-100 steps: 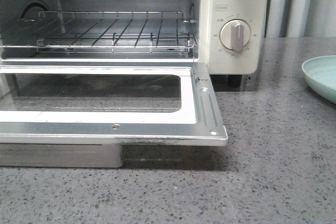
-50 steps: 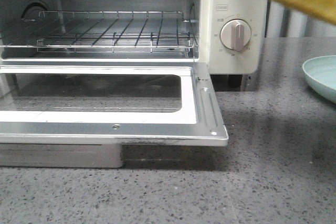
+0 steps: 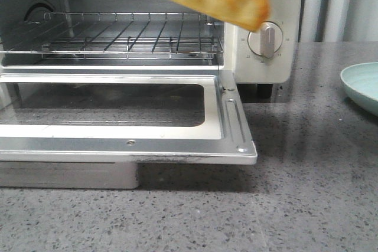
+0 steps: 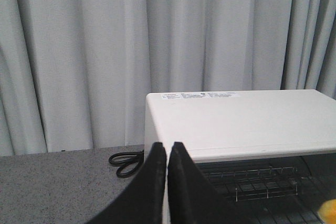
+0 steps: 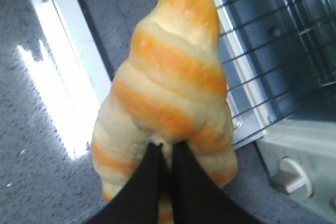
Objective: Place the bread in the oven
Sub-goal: 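Lift the bread and carry it into the open oven with the right gripper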
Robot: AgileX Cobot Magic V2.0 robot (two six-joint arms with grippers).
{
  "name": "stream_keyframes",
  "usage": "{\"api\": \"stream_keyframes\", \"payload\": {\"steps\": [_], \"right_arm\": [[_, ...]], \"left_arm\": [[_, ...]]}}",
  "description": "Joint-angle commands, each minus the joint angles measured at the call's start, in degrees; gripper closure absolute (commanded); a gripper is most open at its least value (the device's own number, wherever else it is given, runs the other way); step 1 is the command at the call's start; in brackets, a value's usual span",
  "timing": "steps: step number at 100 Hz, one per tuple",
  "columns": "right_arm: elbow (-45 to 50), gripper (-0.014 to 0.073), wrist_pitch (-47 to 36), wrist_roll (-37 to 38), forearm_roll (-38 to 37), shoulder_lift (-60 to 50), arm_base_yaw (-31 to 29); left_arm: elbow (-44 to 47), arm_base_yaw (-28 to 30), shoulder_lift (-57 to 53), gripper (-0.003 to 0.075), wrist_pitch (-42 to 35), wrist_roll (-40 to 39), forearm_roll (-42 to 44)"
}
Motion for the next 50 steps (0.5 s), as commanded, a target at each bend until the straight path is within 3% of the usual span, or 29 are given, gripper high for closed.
{"api": "stream_keyframes", "payload": {"steps": [1,50], "right_arm": [[-4.66,0.0662,-3.01,-1.09,-4.41,1.07,0.05],[-8.99,0.0662,-9.27,-1.09,-13.75,8.54,0.05]], "left_arm": [[-1.18,0.09,0.98,0.0742,-4.48,-0.58,0.42],[-1.18,0.09,0.98,0.0741,-4.15,-0.58,-0.62]]}}
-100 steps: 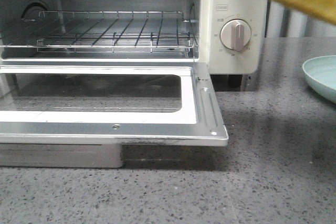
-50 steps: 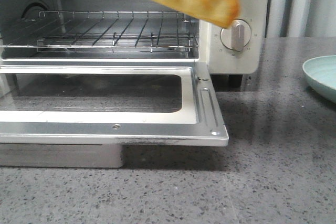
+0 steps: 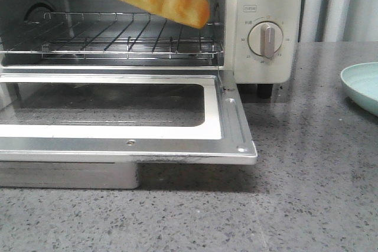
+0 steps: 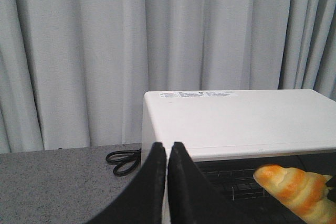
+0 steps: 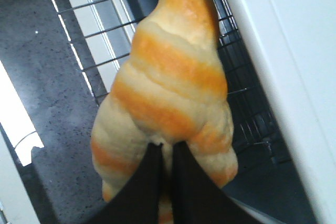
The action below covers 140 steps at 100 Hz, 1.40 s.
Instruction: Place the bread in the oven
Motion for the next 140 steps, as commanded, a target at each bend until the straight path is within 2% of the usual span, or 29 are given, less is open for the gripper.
{"api": "stream_keyframes", "payload": {"steps": [1,22,42,49,62,68,75,97,111,127,140], "right_arm": [[-2.09,0.0662,-3.28,-0.76,-2.88,-1.29,-0.04],[-2.09,0.0662,-6.04,-0.65,-6.65,0.03,-0.04],[-2.09,0.0649,-5.82,-0.65,-7.28,0.25,-0.04],[-2.09,0.058,-5.44,-0.52,-7.28,0.25,-0.04],[-2.09,0.0344,-5.42,0.63,-7.28,0.25,-0.04],[-2.09,0.0263,-5.42,0.89,-7.28,0.25,-0.04],[-2.09,0.0204,-5.42,0.89,-7.28,0.25,-0.04],[-2.09,0.0202,-5.42,1.07,-7.29,0.15,-0.04],[-2.19,0.0202,-5.17,1.58,-3.47,-0.84,-0.02],[-2.31,0.0202,-4.91,1.58,0.53,-2.62,0.08],[-2.31,0.0202,-4.4,1.58,0.78,-4.58,1.74]], "left_arm": [[-1.18,0.09,0.98,0.0741,-4.15,-0.54,0.12],[-1.18,0.09,0.98,0.0741,-4.15,-0.54,-0.17],[-1.18,0.09,0.98,0.0741,-4.15,-0.54,-0.48],[-1.18,0.09,0.98,0.0741,-4.15,-0.54,-1.04],[-1.18,0.09,0.98,0.0741,-4.15,-0.54,-1.29],[-1.18,0.09,0.98,0.0741,-4.04,-0.54,-1.29],[-1.18,0.09,0.98,0.0741,-4.04,-0.54,-1.29],[-1.18,0.09,0.98,0.0741,-2.27,-0.54,-1.29],[-1.18,0.09,0.1,0.0741,-3.55,-0.54,-1.29],[-0.57,0.09,-3.9,0.0742,-4.37,-0.63,-1.55],[2.46,0.09,-8.86,0.0742,-4.16,-0.78,-3.18]]}}
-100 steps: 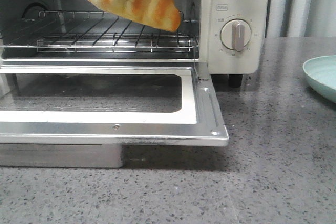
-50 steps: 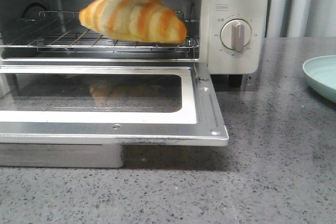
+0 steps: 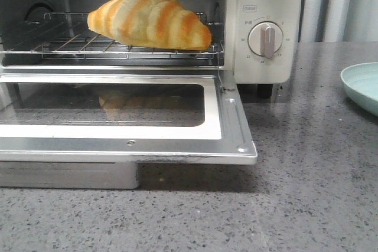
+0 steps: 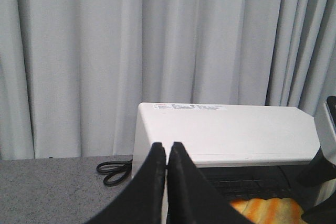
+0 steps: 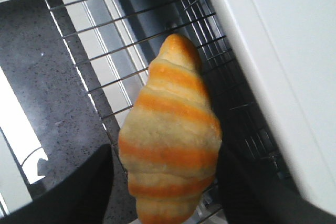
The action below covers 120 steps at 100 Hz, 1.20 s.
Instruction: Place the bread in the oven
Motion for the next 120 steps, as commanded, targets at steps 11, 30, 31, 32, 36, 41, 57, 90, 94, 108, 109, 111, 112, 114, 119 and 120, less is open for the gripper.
{"api": "stream_keyframes", "payload": {"steps": [11,30,31,32,36,41,57,90,94,108,109,111,112,114,119,120], "right_arm": [[-2.17,0.0202,-1.68,0.12,-0.41,-5.59,3.57],[-2.26,0.0202,0.22,0.12,-0.41,-6.83,8.47],[-2.26,0.0202,0.3,0.12,-0.41,-6.96,8.73],[-2.26,0.0202,0.45,0.12,-0.41,-6.93,8.85],[-2.38,0.0202,1.06,0.12,-0.41,-7.07,9.52],[-2.38,0.0202,2.15,0.12,-0.41,-7.2,10.06],[-2.48,0.0202,3.93,0.49,-0.41,-8.09,10.72],[-2.48,0.0215,10.66,6.42,-10.14,-8.91,10.72],[-2.48,0.0231,11.46,6.84,-11.35,-8.91,10.72],[-2.48,0.0279,12.7,8.94,-13.16,-9.53,10.61],[-2.48,0.0279,12.7,8.94,-13.16,-9.65,10.61],[-2.48,0.0279,12.7,8.94,-13.24,-9.82,10.61],[-2.48,0.0279,12.7,8.94,-13.24,-9.95,10.61],[-2.48,0.0279,12.7,8.94,-13.39,-10.21,10.54],[-2.48,0.0279,12.7,8.94,-14.1,-11.01,10.38],[-2.48,0.0279,12.7,9.07,-14.38,-11.11,10.38]], "left_arm": [[4.66,0.09,-6.2,0.0742,-4.59,-0.93,-2.54],[12.29,0.68,-12.06,0.0742,-11.19,-2.32,-2.3],[12.89,0.94,-12.41,0.0742,-11.54,-2.32,-2.18],[13.19,1.09,-12.55,0.0742,-12.26,-2.32,-2.06],[14.92,2.29,-13.12,0.0742,-14.18,-2.32,-1.91],[16.7,4.22,-13.34,0.0742,-15.88,-2.42,-1.91],[21.39,13.44,-13.34,0.0742,-19.38,-2.42,-1.91],[33.27,28.43,-13.34,0.0741,-36.86,-2.42,-1.91],[34.85,28.58,-13.34,0.0741,-37.61,-2.31,-1.76],[37.66,28.67,-13.34,0.0741,-39.28,-2.17,1.73],[37.73,28.67,-13.34,0.0741,-39.2,-2.17,1.92],[38.02,28.67,-13.34,0.0741,-38.9,-2.17,1.97],[38.13,28.67,-13.34,0.0741,-38.9,-2.17,1.97],[38.44,28.67,-13.34,0.0741,-38.77,-2.17,1.97],[39.22,28.67,-13.34,0.0741,-38.76,-2.17,1.97],[39.44,28.67,-13.34,0.0741,-38.76,-2.17,1.97]]}}
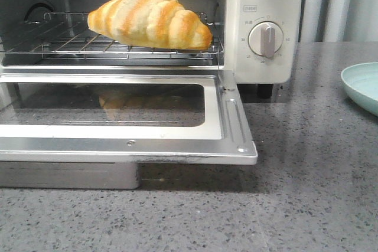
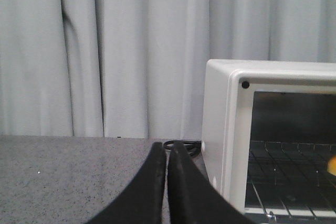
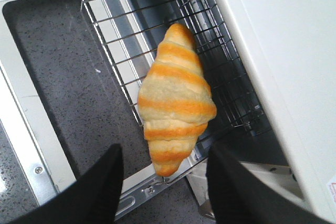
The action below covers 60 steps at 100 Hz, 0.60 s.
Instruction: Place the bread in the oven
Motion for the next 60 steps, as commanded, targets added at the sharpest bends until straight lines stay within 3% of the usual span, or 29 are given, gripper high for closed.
{"api": "stream_keyframes", "payload": {"steps": [1,29,36,53,60], "right_arm": [[-1.9,0.0279,3.01,0.95,-3.81,-3.96,-0.33],[-1.67,0.0332,3.01,4.13,-6.87,-10.98,-6.79],[-0.9,0.0397,3.01,4.13,-6.87,-12.97,-9.52],[2.5,0.0651,3.01,4.13,-6.87,-16.93,-13.52],[3.37,0.067,3.01,4.13,-6.87,-17.66,-13.77]], "left_arm": [[-0.36,0.01,0.83,0.0741,-4.22,-0.37,0.56],[0.39,0.01,0.83,0.0741,-4.22,-0.37,0.56],[0.39,0.01,0.83,0.0741,-4.22,-0.37,0.56],[0.39,0.01,0.83,0.0741,-4.22,-0.37,0.56],[0.39,0.01,0.83,0.0741,-4.22,-0.37,0.56]]}}
